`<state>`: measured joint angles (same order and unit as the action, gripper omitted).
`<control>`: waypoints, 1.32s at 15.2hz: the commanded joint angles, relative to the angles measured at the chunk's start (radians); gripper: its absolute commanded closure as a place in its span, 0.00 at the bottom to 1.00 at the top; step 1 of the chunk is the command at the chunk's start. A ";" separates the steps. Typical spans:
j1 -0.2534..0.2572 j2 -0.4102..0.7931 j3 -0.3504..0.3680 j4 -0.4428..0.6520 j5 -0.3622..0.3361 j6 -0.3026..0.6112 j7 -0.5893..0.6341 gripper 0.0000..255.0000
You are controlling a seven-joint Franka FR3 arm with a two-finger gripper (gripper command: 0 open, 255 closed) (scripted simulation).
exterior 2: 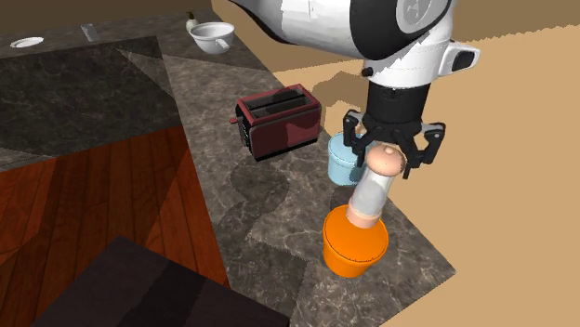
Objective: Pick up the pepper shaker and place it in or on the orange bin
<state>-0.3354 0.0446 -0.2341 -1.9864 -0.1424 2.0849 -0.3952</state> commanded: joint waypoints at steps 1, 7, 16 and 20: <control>-0.001 0.009 -0.001 -0.016 0.000 0.026 0.001 1.00; -0.003 0.040 -0.002 -0.063 0.002 0.102 0.007 1.00; -0.007 0.099 -0.002 -0.118 0.007 0.215 0.014 1.00; -0.008 0.112 -0.002 -0.127 0.009 0.237 0.015 1.00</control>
<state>-0.3430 0.1542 -0.2361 -2.1104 -0.1338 2.3192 -0.3797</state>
